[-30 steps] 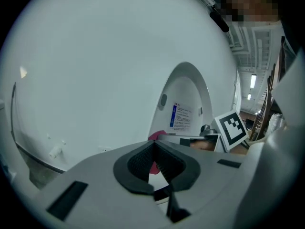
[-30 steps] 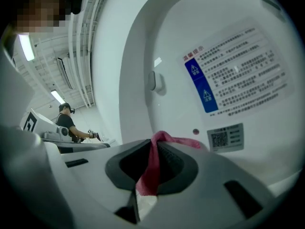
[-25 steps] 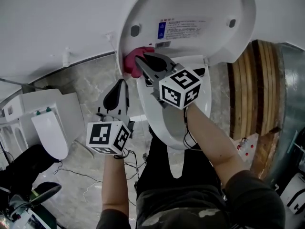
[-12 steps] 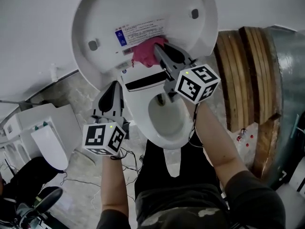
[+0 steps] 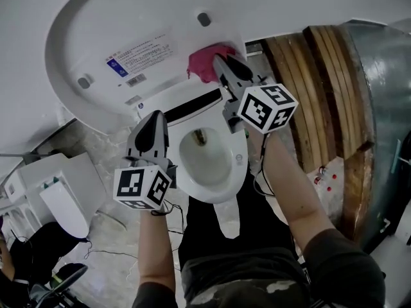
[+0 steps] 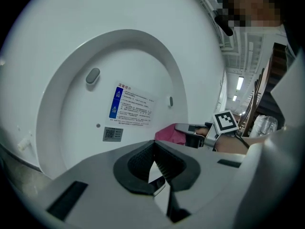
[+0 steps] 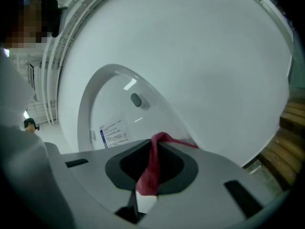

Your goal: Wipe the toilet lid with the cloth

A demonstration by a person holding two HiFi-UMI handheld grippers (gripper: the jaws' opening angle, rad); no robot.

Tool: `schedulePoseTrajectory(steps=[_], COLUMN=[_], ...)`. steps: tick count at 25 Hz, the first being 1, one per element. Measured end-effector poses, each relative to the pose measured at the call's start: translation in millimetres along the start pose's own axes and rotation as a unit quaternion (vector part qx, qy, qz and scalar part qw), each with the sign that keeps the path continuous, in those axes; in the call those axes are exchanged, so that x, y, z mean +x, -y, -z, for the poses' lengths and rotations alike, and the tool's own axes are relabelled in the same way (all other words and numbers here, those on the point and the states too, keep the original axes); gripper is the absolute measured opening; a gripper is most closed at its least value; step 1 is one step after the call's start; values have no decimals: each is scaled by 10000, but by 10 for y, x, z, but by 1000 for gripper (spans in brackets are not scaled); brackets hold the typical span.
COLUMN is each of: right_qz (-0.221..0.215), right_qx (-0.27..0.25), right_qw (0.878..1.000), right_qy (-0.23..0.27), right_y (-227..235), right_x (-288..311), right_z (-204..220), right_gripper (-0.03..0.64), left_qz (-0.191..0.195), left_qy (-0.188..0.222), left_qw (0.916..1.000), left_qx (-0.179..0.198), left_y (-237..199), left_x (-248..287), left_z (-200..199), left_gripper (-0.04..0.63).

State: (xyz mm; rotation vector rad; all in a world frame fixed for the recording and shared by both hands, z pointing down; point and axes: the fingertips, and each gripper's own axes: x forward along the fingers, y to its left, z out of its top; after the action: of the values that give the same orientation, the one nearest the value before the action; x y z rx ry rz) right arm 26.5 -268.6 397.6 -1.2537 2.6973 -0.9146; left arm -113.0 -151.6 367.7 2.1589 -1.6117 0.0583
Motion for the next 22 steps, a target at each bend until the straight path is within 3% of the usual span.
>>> schedulePoseTrajectory(steps=[8, 16, 22], right_qz=[-385, -1242, -1435], right_qx=[-147, -292, -358], right_qw=[9985, 9864, 9792], right_qy=[-356, -1037, -1389], right_y=[-321, -1346, -1786], right_x=[-41, 329, 714], right_z=[210, 976, 1539], right_gripper=[41, 41, 41], left_qz=[-186, -717, -960], left_qy=[34, 137, 175], left_qw=[9998, 9970, 9945], left_qx=[-91, -255, -372], left_y=[-27, -640, -1112], left_x=[-184, -741, -1106], left_z=[66, 100, 141], left_gripper=[8, 8, 6])
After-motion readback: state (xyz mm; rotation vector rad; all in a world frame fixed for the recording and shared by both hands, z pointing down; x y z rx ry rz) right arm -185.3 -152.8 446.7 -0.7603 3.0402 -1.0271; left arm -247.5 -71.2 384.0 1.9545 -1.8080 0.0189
